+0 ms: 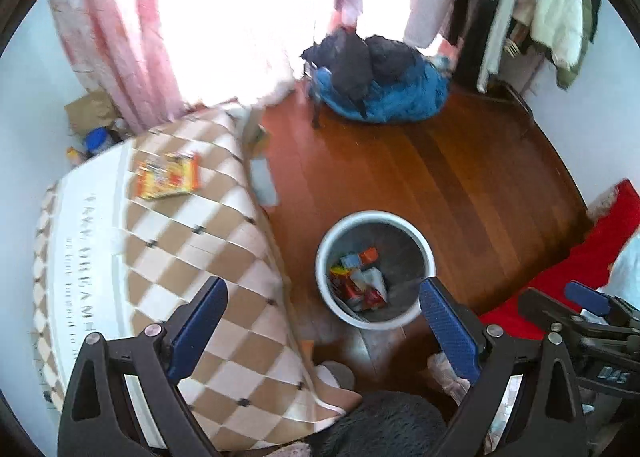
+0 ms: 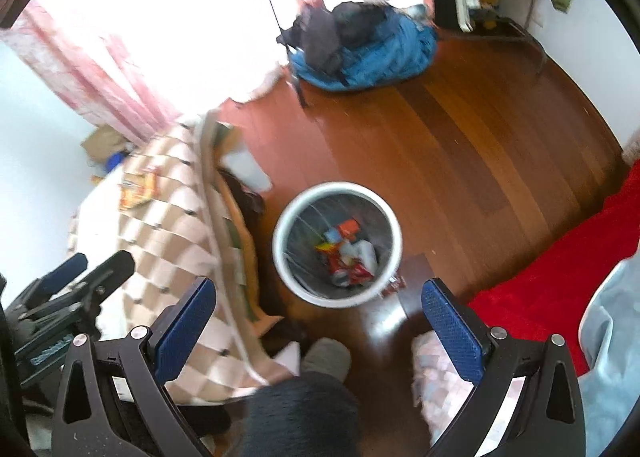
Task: Collect trash
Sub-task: 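Move both open tools back from the bin over the table, then grasp the orange snack bag with the right tool while the left tool grasps the clear lid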
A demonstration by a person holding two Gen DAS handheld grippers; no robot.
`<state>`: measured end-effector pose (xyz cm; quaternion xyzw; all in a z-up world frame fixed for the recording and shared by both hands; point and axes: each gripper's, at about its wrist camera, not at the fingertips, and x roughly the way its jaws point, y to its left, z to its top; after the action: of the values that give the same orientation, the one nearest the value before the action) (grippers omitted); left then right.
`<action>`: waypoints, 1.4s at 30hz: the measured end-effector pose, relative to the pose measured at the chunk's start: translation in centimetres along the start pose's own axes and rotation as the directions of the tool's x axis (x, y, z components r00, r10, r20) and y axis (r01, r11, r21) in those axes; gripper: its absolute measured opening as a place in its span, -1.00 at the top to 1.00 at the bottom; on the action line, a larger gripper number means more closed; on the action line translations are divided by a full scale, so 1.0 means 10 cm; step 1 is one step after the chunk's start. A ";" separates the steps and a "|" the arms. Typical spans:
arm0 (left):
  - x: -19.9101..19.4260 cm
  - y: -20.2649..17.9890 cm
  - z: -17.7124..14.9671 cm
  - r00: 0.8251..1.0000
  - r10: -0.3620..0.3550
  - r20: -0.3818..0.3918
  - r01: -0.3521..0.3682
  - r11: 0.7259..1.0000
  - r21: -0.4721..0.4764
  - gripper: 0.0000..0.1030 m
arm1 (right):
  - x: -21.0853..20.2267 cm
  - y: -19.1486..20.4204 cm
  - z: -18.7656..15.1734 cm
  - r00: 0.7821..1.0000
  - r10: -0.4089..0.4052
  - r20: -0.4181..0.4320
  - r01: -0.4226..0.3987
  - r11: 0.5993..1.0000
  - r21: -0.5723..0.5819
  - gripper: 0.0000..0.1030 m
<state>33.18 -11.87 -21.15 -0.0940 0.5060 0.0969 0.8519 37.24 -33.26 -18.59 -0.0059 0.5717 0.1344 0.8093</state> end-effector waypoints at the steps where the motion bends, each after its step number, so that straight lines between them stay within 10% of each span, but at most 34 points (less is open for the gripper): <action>1: -0.07 0.08 0.01 1.000 0.007 0.014 -0.007 1.000 -0.016 -0.90 | -0.07 0.11 0.04 1.000 0.011 0.015 -0.011 1.000 -0.016 -1.00; 7: -0.28 1.00 0.06 0.990 0.118 0.076 -0.104 0.980 -0.168 -0.90 | 0.00 1.11 0.28 0.996 0.093 0.000 -0.091 0.976 -0.197 -1.00; 12: -0.01 2.02 -0.11 0.958 0.287 0.003 -0.271 0.909 -0.315 -0.90 | 0.76 2.27 0.45 0.991 0.069 -0.118 -0.115 0.884 -0.453 -1.00; 19: 0.85 3.15 -0.47 0.889 0.412 -0.199 -0.457 0.782 -0.424 -0.90 | 2.34 3.71 0.63 0.956 -0.192 -0.223 -0.069 0.590 -0.804 -1.00; 23: 1.23 3.51 -0.55 0.880 0.400 -0.256 -0.475 0.756 -0.450 -0.91 | 3.06 4.12 0.65 0.932 -0.312 -0.186 -0.052 0.393 -0.918 -1.00; 26: 1.36 3.64 -0.54 0.885 0.384 -0.263 -0.465 0.754 -0.464 -0.91 | 3.37 4.27 0.72 0.927 -0.327 -0.184 -0.067 0.336 -0.939 -1.00; 32: 1.36 3.60 -0.47 0.924 0.322 -0.204 -0.381 0.802 -0.460 -0.90 | 3.50 4.35 0.91 0.943 -0.209 -0.258 -0.153 0.417 -0.896 -0.83; 36: 1.31 3.40 -0.38 0.958 0.239 -0.157 -0.283 0.864 -0.416 -0.90 | 3.36 4.18 0.90 0.950 -0.131 -0.285 -0.165 0.565 -0.809 -0.19; 42: 1.52 3.09 -0.25 0.972 0.168 -0.165 -0.216 0.917 -0.337 -0.90 | 3.07 3.74 0.74 0.950 -0.089 -0.298 -0.132 0.751 -0.647 0.00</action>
<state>30.15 18.31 -37.68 -0.2011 0.5428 0.2627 0.7719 45.21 10.48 -39.13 -0.3056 0.6070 0.3343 0.6531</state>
